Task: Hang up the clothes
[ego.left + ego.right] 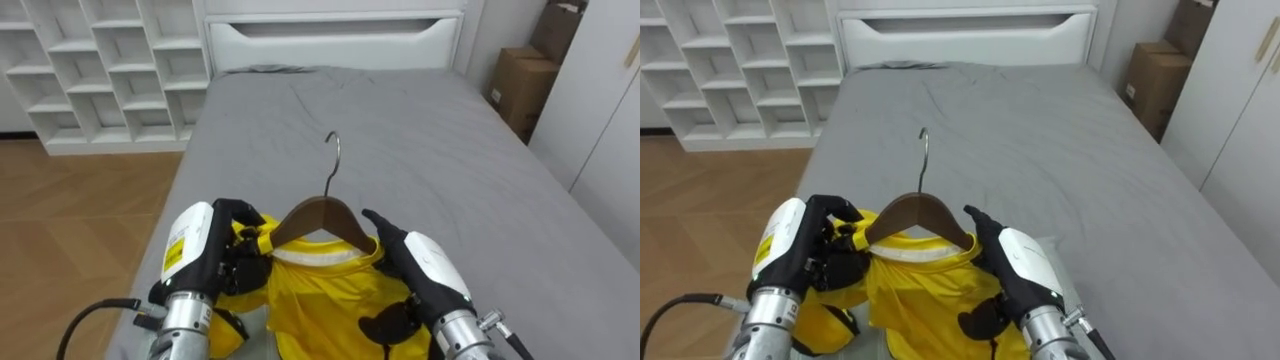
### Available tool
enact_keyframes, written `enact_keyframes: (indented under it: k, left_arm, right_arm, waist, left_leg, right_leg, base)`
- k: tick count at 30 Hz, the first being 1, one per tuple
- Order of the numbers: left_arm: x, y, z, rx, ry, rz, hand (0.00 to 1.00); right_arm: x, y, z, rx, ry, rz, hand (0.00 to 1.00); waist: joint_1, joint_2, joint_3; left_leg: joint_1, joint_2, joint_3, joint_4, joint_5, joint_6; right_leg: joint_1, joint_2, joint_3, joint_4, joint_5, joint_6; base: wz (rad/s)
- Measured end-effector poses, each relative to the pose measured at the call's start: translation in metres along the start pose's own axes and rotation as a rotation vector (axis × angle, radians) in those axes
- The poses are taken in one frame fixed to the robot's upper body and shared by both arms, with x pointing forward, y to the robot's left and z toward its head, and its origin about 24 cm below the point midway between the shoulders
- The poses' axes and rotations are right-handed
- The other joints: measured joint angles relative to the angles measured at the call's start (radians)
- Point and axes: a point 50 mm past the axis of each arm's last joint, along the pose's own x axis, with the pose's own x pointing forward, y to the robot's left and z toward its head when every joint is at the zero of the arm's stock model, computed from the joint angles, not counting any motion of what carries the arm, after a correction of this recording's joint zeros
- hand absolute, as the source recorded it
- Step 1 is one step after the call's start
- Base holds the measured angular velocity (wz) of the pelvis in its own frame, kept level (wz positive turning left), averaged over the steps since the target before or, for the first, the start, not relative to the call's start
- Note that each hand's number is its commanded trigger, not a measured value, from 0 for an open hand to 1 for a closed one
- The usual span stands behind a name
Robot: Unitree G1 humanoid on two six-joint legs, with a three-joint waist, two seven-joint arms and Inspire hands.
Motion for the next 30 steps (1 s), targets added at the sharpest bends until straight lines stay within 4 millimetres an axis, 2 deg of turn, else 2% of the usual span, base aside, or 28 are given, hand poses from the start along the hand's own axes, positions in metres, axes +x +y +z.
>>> enact_keyframes:
  k: [9,13,23,30]
  left_arm:
    - [0.0001,0.0001,-0.0004,0.004,0.007,0.000,1.00]
    - [0.0000,-0.0002,-0.0002,0.002,0.008,-0.001,1.00]
    - [0.0010,-0.0035,0.0034,-0.008,0.002,-0.020,1.00]
    - [0.0063,-0.0019,0.0093,-0.013,-0.019,-0.011,1.00]
  right_arm:
    - [-0.0003,0.0020,-0.0023,-0.008,0.009,0.008,0.00]
    - [0.0001,0.0025,-0.0032,-0.064,0.006,0.008,0.00]
    - [0.0014,-0.0002,-0.0072,-0.124,0.015,-0.031,0.00]
    - [0.0045,-0.0040,-0.0049,-0.168,-0.002,-0.092,0.00]
  waist:
    - [0.000,0.003,0.0002]
    - [0.000,0.002,0.0009]
    - [0.009,-0.010,0.0100]
    - [0.013,-0.011,0.0118]
  left_leg:
    - [-0.001,0.000,-0.003,0.000,0.000,0.000]
    - [0.001,-0.001,-0.004,0.001,0.000,0.000]
    - [-0.018,-0.003,-0.020,0.006,0.000,0.000]
    - [-0.020,-0.005,-0.024,0.006,0.000,0.000]
  right_leg:
    - [0.000,0.000,-0.002,-0.001,0.000,0.000]
    - [0.001,-0.001,-0.006,-0.001,0.000,0.000]
    - [-0.008,-0.002,-0.022,-0.001,0.000,0.000]
    - [-0.007,-0.003,-0.026,-0.001,0.000,0.000]
  base:
    - [0.00]
    - [0.00]
    - [0.04]
    - [0.01]
